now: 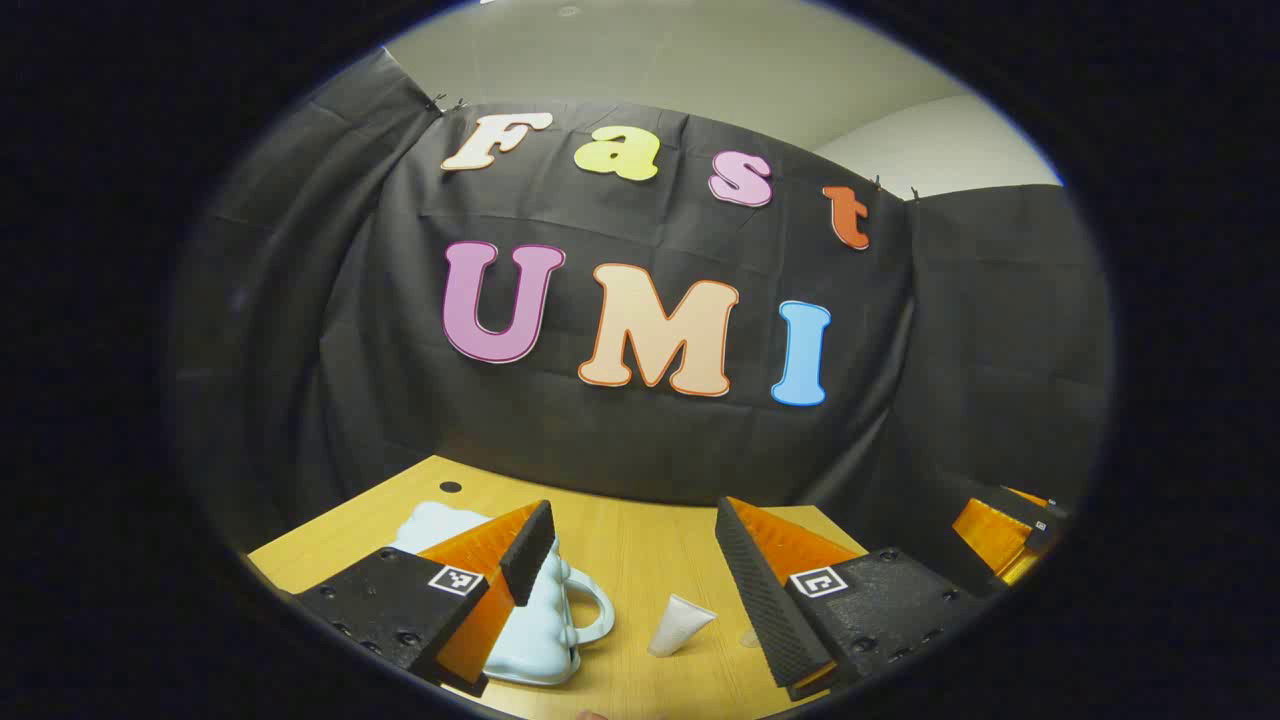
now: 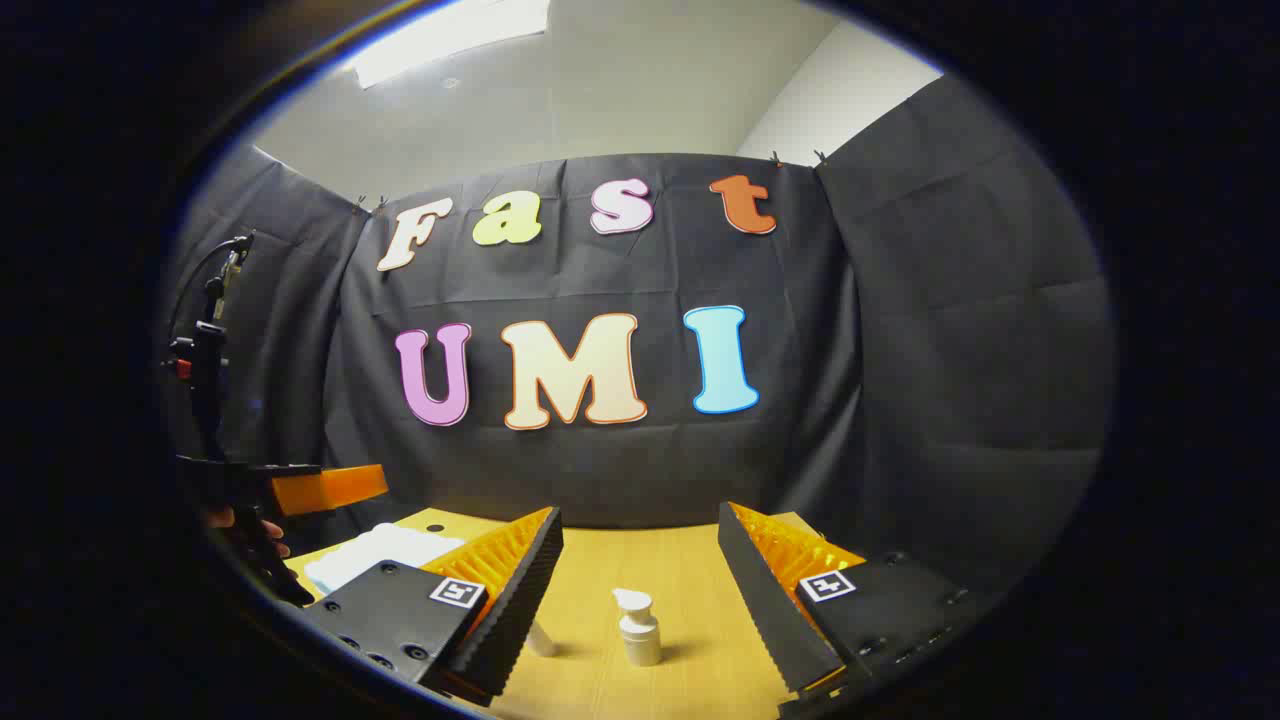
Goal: First open the suitcase, pack the skin care products into it, and then close the suitcase.
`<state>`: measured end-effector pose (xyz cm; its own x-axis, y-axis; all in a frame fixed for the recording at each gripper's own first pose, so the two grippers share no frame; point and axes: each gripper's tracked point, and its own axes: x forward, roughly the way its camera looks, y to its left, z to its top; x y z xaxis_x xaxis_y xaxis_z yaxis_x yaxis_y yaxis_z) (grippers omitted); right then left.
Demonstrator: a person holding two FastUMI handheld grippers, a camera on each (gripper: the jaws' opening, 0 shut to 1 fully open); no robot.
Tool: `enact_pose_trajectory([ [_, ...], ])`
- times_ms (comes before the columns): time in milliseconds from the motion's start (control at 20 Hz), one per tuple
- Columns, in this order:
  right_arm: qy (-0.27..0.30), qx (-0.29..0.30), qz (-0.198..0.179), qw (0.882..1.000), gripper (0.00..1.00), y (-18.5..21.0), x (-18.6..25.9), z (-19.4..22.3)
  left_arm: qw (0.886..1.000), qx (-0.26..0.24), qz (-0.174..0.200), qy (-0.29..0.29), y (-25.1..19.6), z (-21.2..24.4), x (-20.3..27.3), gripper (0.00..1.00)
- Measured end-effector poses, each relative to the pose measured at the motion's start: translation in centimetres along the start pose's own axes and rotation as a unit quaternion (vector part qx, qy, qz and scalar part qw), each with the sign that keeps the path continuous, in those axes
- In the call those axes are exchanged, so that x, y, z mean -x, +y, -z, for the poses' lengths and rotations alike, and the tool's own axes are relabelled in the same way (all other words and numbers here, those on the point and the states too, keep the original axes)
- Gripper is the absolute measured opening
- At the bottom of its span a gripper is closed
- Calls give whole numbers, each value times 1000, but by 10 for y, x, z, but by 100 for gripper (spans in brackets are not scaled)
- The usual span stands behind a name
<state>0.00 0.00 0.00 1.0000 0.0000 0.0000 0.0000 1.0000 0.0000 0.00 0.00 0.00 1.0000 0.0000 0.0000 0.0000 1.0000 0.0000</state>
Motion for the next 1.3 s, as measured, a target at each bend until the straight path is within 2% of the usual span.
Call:
enact_pose_trajectory([
  [350, -7, -4, 8, 1000, 98, -16, -4, -6, 999, 26, -14, 26, -2, 15, -5, 97],
  [800, 8, -2, 10, 1000, 98, -19, -2, 4, 998, 23, -35, 50, 14, 27, -4, 95],
  [950, 16, -4, 8, 1000, 98, -18, -2, 12, 996, 6, -42, 84, 22, 43, -7, 95],
  [1100, 24, -13, 6, 1000, 98, -16, 0, 20, 992, 15, -26, 122, 22, 59, -16, 95],
  [1200, 28, -20, 6, 999, 98, -17, 1, 25, 987, 31, -23, 158, 30, 77, -27, 95],
  [1300, 31, -22, 6, 999, 96, -18, 0, 31, 977, 52, -26, 207, 36, 99, -33, 95],
])
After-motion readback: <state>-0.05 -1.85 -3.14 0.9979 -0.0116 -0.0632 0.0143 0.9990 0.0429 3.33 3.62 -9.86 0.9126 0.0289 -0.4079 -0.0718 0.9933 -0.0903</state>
